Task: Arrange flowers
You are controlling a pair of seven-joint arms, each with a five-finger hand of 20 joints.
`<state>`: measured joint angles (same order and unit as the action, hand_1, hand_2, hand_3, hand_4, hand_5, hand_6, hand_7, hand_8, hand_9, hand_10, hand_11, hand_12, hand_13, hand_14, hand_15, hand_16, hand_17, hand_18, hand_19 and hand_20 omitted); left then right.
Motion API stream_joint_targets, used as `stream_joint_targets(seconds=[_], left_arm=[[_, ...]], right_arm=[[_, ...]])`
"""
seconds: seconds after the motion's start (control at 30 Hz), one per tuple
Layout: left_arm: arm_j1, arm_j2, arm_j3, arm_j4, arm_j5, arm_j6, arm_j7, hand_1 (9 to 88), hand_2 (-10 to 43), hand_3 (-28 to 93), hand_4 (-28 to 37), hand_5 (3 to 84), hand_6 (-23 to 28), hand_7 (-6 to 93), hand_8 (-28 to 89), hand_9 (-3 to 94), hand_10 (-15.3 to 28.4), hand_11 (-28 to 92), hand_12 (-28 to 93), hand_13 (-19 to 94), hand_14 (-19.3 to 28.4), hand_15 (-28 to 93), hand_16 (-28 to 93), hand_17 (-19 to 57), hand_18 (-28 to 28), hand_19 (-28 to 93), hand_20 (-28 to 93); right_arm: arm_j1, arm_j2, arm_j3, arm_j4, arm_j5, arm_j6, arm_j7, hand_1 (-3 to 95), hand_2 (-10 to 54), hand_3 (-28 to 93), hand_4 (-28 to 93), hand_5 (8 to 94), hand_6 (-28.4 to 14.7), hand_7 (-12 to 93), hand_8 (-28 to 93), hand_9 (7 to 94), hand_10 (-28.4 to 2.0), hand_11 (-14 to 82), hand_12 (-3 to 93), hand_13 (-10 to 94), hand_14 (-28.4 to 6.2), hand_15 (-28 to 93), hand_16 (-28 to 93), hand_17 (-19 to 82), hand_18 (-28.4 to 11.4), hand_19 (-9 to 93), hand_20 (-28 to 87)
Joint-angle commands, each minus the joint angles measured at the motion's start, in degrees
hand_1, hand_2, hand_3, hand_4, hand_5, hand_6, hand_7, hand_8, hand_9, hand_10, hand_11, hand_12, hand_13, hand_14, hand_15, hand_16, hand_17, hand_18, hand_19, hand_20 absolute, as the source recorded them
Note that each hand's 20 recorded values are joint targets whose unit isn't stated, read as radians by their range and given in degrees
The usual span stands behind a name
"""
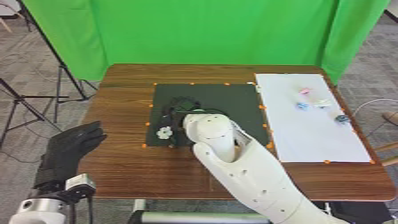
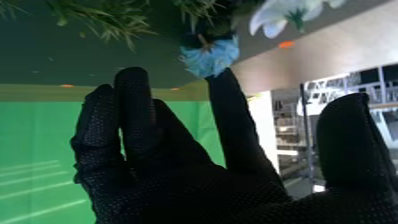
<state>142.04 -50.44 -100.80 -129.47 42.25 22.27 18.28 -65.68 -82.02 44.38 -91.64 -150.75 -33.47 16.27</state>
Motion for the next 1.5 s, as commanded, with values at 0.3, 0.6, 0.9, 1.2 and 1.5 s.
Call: stream_joint_targets(seconds=[0.3,0.6,0.9,1.2,1.5], left_arm=[[7.68,-2.32,-2.11,-2.67,-0.24,1.63,0.75,28.3,5.8,84,-11.8,49.4,15.0,15.1,-9,40.5,22.1,36,10,28,28.1,58,-11,-9.2,21.4,56,15],[8.17,-2.73,-3.23,-4.18,1.07,1.98,0.47,28.2,5.7,84,-11.8,49.4,15.0,15.1,-9,40.5,22.0,36,10,28,28.1,58,-11,-9.2,21.5,57,15],[7.85,-0.75,-2.83,-4.16,0.41,2.81,3.55,28.2,5.7,83,-12.7,49.4,15.0,15.2,-9,40.4,22.1,36,10,28,28.1,58,-12,-9.3,21.5,57,15],[6.43,-0.65,-1.27,-3.35,0.87,2.11,3.99,27.9,5.6,83,-13.2,49.4,15.0,15.2,-9,40.4,22.1,36,10,28,28.0,58,-12,-9.3,21.5,57,15],[4.9,-0.79,-0.3,-2.79,1.51,1.23,3.45,27.8,5.5,83,-13.2,49.4,15.0,15.2,-9,40.4,22.1,36,10,28,28.0,58,-12,-9.2,21.4,57,15]], right_arm=[[6.52,14.5,-5.62,-14.74,17.43,18.19,8.85,3.9,13.6,73,-28,40.8,-0.6,12,-11,32.0,-28.0,7.0,18.2,27,-28.4,75,14,17,-28.4,79,47],[-1.5,37.35,8.94,-17.07,21.56,34.77,11.91,16.2,6.7,80,-26,48.1,-8.2,15,-11,47.8,-21.9,18.5,16.2,41,-23.0,76,13,22,-27.4,86,36],[-15.57,44.78,26.46,-11.74,24.68,30.85,19.12,17.8,5.1,81,-26,49.1,-8.2,16,-12,50.4,-20.4,19.4,15.4,46,-20.1,74,16,24,-26.3,88,31],[-18.34,45.92,31.61,-6.53,24.9,29.87,22.72,18.5,3.0,81,-27,45.3,-6.9,15,-11,47.0,-22.0,17.6,15.2,46,-19.8,74,16,26,-26.0,89,30],[-26.57,44.02,39.59,-6.24,24.81,28.76,25.48,19.0,2.3,81,-27,45.5,-6.6,16,-12,47.0,-21.8,16.7,15.1,47,-19.6,74,15,27,-25.9,90,28]])
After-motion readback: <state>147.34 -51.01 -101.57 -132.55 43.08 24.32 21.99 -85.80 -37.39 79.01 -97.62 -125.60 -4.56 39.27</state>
